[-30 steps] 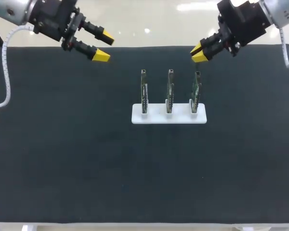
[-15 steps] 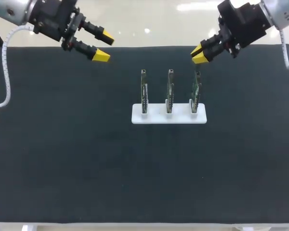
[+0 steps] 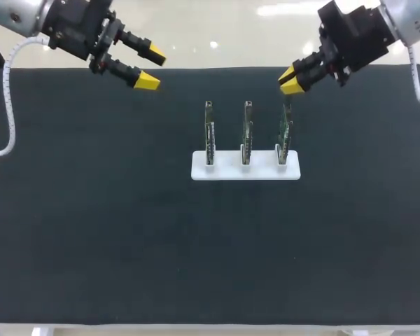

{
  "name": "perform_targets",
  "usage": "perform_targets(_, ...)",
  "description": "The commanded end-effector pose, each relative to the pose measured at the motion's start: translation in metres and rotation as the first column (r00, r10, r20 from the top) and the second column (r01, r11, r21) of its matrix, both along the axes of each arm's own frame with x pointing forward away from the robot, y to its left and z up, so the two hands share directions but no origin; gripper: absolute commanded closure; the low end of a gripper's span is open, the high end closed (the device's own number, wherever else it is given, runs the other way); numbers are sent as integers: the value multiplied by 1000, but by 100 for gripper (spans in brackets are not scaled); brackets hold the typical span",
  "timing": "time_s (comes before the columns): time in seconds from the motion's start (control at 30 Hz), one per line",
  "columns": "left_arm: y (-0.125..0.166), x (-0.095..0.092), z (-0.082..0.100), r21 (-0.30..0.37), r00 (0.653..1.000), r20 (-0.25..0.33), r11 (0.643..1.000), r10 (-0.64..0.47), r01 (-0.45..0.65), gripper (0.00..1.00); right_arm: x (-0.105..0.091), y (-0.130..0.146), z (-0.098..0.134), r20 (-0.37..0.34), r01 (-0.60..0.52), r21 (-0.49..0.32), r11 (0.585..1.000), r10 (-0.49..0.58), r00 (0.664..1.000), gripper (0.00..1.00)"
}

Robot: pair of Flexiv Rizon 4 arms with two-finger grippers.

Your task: Pick up the optical module with the left hand, and insert it into the network port with the right hand.

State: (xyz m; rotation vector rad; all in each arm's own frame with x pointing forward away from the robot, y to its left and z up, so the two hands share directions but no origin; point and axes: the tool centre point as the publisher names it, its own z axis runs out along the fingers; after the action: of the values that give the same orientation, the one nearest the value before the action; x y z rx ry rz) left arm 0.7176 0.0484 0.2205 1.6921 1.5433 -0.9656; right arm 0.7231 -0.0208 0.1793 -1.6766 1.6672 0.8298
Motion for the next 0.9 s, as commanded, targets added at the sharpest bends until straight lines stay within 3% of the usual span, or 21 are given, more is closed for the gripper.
perform_targets(0.03,-1,1,0,4,1000,-2,1000,-2,2,0,-2,0,-2,5,5,3,1000,-5,1000,100)
perform_targets(0.9,-1,1,0,4,1000,-2,1000,-2,2,0,-2,-5,-3,1,-3,9,1000,3,1000,100)
